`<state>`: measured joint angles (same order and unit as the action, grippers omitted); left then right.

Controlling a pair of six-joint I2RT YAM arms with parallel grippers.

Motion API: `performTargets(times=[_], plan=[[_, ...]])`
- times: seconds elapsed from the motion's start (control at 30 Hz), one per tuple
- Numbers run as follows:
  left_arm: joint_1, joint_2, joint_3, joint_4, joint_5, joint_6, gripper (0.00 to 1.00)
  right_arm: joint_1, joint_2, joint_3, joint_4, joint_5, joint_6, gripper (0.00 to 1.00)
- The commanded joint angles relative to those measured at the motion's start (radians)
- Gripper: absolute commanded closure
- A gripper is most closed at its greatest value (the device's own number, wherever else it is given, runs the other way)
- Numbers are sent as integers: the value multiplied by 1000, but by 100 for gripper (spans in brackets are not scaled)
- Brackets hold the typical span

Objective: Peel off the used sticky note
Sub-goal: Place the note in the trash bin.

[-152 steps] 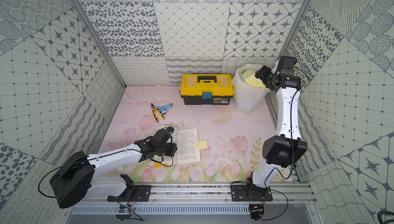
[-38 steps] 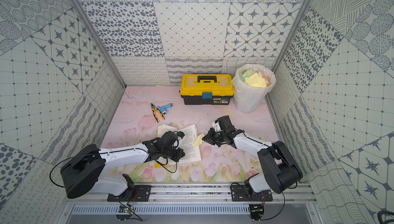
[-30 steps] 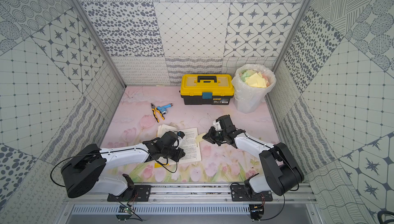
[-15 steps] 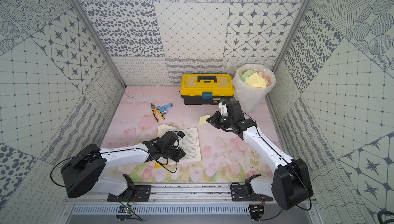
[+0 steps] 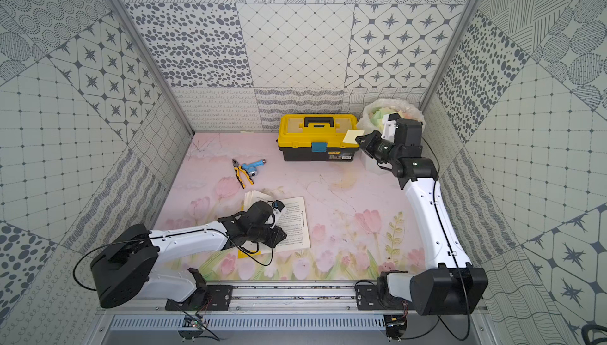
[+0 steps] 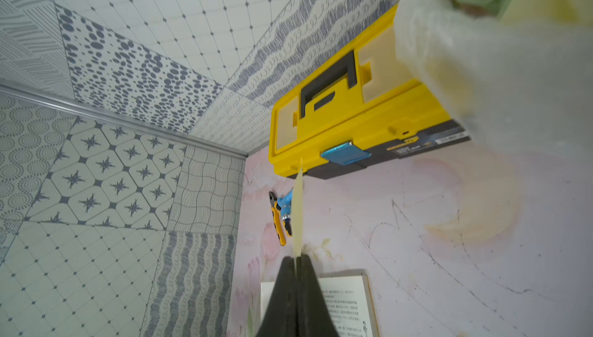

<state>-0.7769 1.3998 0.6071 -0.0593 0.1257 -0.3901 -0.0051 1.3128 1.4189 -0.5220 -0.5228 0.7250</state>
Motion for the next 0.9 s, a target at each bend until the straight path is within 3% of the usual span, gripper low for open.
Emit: performTargets(times=[0.0,0.4,0.67,0.87], plan=[[-1,-4,21,13,-8,19,81,-61,56,100,13,-17,-11,100],[-1,-13,40,1,-15,34,81,-256,265,294,11,16,13,100],[-1,-11,44,0,-23,40,81,-285,361,312,-42,68,-56,100],[-1,-5,44,2,-23,35,81,-288,375,331,-64,87,-72,83]])
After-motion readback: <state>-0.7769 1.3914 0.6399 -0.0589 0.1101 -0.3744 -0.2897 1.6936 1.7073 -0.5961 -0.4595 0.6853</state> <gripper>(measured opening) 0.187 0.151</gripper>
